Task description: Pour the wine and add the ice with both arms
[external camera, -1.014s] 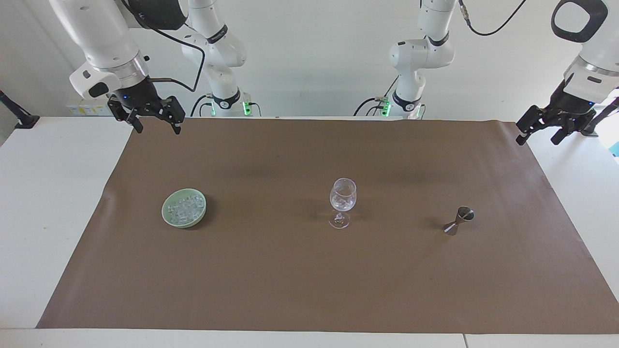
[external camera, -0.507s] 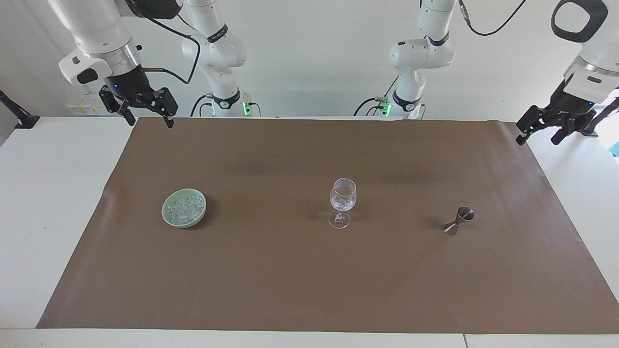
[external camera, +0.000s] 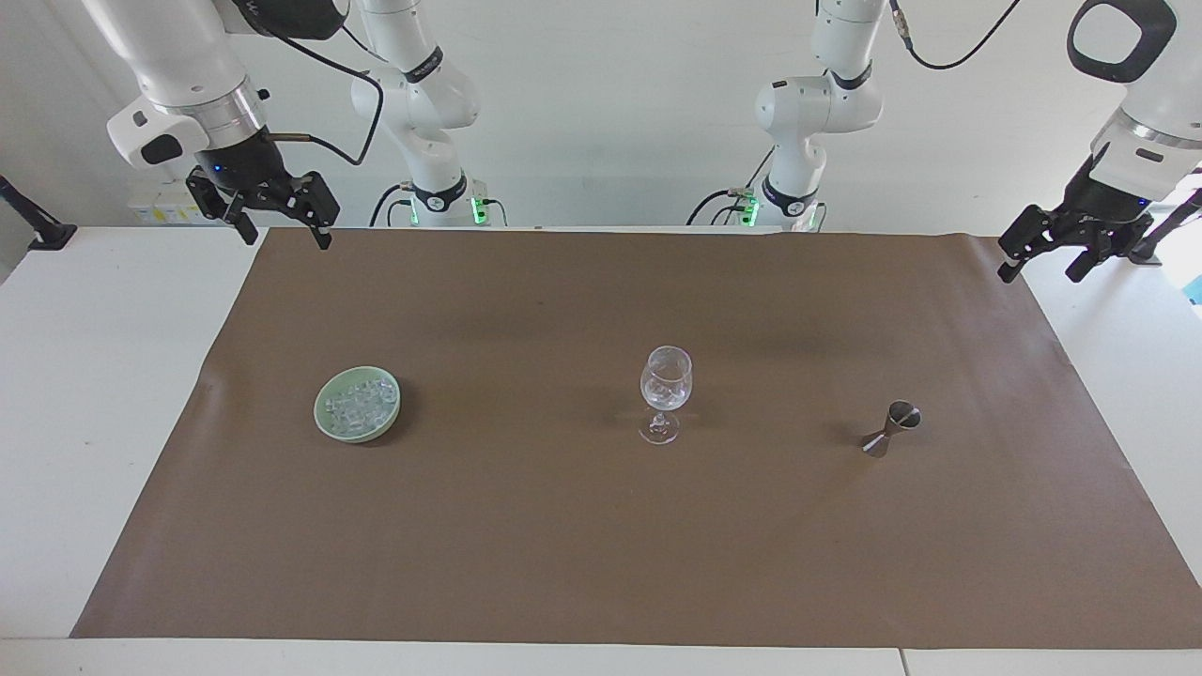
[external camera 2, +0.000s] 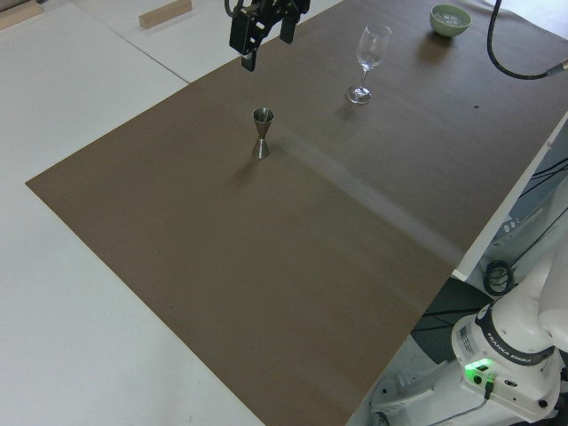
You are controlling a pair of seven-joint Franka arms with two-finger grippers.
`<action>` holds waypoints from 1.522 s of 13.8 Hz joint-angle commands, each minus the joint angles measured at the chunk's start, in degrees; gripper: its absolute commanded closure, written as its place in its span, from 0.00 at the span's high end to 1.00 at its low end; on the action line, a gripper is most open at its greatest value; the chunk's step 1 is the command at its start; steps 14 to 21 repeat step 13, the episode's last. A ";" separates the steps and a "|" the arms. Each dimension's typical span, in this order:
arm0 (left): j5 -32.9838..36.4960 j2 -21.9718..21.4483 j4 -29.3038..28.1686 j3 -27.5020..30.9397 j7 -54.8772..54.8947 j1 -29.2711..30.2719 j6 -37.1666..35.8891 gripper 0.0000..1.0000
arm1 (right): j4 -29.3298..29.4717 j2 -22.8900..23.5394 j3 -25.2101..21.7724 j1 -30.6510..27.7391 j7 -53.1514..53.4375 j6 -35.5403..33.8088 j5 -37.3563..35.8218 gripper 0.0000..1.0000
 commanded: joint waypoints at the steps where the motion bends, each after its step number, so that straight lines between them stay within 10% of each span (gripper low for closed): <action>1: 0.37 -1.22 -0.39 0.15 -2.29 -2.37 -3.66 1.00 | -0.67 -0.66 -1.57 1.34 0.23 0.19 0.98 1.00; 21: 2.83 -3.77 -4.78 -0.29 -1.85 -3.51 0.89 1.00 | -0.59 -0.57 -2.19 2.22 0.23 1.07 1.07 1.00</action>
